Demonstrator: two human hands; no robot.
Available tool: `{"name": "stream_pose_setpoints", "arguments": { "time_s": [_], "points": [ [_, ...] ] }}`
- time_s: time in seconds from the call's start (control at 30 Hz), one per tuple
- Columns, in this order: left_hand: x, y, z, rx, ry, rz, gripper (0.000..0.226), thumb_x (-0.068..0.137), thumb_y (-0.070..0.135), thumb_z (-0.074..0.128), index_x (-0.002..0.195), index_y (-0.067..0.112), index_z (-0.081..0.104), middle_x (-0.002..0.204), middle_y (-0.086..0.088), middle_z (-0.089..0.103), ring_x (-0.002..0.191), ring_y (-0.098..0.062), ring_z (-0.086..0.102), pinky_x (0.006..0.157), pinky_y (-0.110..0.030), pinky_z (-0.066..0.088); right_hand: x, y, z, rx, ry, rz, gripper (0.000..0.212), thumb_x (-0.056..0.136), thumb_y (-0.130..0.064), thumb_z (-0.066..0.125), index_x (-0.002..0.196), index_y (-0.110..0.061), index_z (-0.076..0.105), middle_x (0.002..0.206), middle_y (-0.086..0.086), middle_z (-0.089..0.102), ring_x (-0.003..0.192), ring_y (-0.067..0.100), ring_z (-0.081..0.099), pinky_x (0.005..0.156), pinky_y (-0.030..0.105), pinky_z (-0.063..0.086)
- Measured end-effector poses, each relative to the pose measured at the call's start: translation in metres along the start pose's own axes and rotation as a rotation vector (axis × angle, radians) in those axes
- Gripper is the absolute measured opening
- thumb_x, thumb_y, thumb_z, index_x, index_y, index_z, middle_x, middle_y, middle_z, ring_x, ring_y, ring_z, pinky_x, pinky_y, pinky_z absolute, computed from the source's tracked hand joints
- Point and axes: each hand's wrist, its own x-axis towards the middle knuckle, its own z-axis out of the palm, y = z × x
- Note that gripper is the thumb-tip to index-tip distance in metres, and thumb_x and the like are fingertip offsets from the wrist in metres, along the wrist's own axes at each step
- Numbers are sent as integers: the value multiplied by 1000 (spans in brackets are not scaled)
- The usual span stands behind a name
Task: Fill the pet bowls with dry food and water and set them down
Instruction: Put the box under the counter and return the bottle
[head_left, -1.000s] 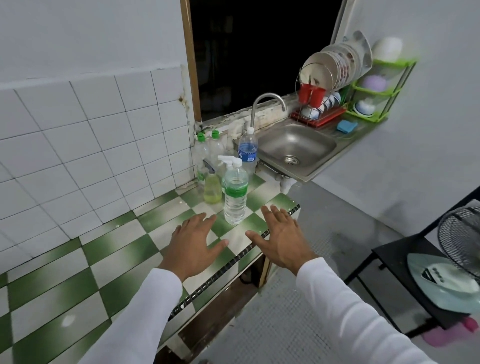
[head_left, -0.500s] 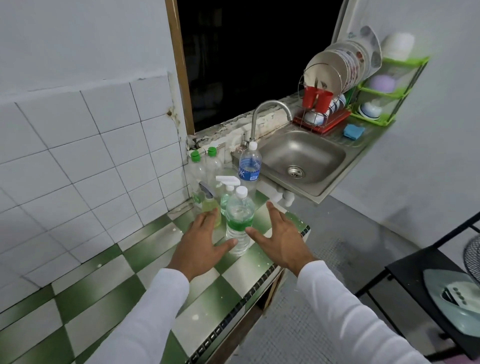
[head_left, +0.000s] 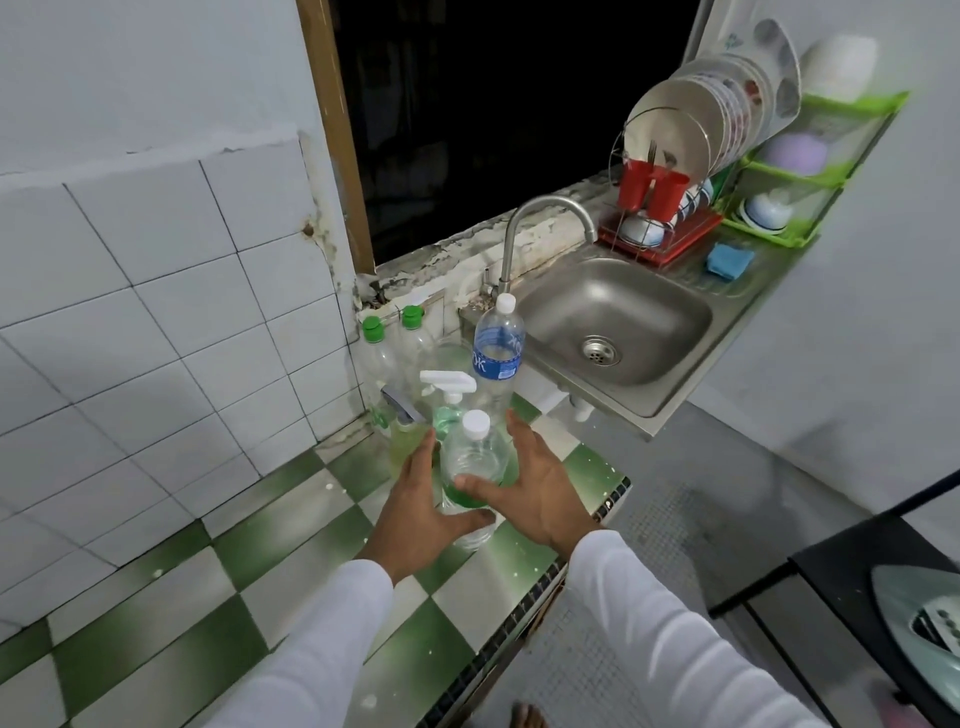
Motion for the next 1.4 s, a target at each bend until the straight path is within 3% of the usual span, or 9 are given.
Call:
{"name": "stream_pose_setpoints", "arguments": {
  "time_s": [0.1,0.23,0.33,0.47,0.93,1.13,1.3,1.4],
  "points": [
    [13,-7,13,-108,18,-30,128,52,66,95,156,48,22,150,16,50,136,-11,52,111,-48,49,15,4,2,72,-40,-2,123,63,-71,81,160,-36,14,163,-7,29,147,14,33,117,30,30],
    [23,-9,27,-162,56,-40,108,52,44,99,143,46,39,129,18,64,116,-4,64,97,-30,57,30,5,4,129,-52,-22,123,58,-65,88,158,-37,22,157,-14,37,141,8,39,112,23,30],
    [29,-9,34,-185,95,-63,96,57,23,100,130,47,43,118,19,68,106,3,66,83,-16,56,40,7,8,150,-58,-35,115,55,-65,89,151,-39,33,149,-17,47,134,8,47,115,31,38],
    [34,-9,36,-206,101,-84,89,61,12,98,124,46,45,112,17,70,99,9,66,73,-9,52,48,10,12,166,-60,-43,100,51,-66,89,137,-42,44,132,-19,58,121,8,55,108,36,47],
    [43,-17,37,-192,61,-124,87,57,27,96,121,55,43,113,19,70,100,0,68,78,-14,54,54,19,26,205,1,-50,83,57,-52,93,126,-43,48,121,-22,62,111,0,59,94,18,49],
    [46,-22,37,-186,78,-138,85,58,22,97,122,46,47,107,17,73,96,-2,70,78,-19,57,54,14,28,200,34,-60,79,58,-50,92,125,-37,51,117,-18,65,106,-1,61,86,9,47],
    [41,-24,34,-169,77,-125,86,57,31,95,125,47,45,108,17,72,99,-5,70,83,-28,60,47,11,32,185,45,-57,78,59,-52,90,125,-39,51,117,-18,64,106,1,61,86,11,47],
    [31,-21,28,-177,66,-100,83,61,31,95,125,49,44,110,17,70,102,-6,68,83,-25,58,38,5,35,181,51,-64,79,60,-53,90,127,-37,50,119,-15,64,107,7,61,88,16,48]
  ]
}}
